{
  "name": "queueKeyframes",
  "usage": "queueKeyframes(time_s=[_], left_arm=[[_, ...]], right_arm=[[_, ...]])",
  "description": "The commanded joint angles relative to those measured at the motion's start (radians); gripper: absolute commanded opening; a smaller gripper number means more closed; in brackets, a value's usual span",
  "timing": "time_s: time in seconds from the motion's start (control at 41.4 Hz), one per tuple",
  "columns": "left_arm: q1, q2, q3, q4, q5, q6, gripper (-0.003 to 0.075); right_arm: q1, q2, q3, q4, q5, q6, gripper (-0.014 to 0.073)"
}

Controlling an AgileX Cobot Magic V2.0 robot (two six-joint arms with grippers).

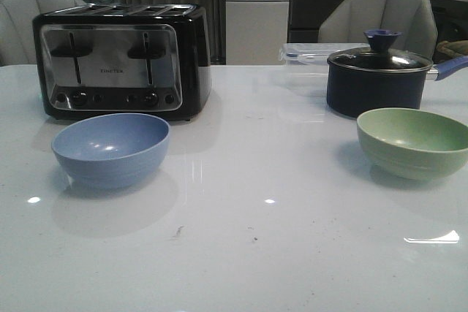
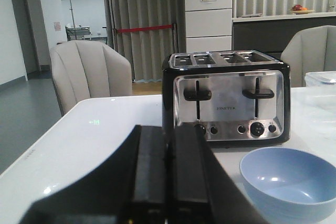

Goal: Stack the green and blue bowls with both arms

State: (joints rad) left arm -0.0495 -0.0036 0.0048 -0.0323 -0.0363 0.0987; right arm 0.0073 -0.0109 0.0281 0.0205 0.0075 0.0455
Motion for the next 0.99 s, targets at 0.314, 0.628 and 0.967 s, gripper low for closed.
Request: queueKeyframes(time_s=[0.314, 0.628, 0.967], left_arm=[[-0.005, 0.001, -0.235, -0.007, -0.049, -0.003, 0.0093], [-0.005, 0.191, -0.466, -0.005, 0.161, -0.001, 0.0093], [-0.005, 0.421, -0.517, 0.021, 0.356, -0.001, 0.0093]], right_arm=[[0.001, 0.008, -0.267, -0.005, 0.008, -0.002, 0.0057], [0.001, 0.244, -0.523, -0.005, 0.177, -0.002, 0.0057], [0.001, 0.538, -0.561, -0.005, 0.351, -0.002, 0.0057]])
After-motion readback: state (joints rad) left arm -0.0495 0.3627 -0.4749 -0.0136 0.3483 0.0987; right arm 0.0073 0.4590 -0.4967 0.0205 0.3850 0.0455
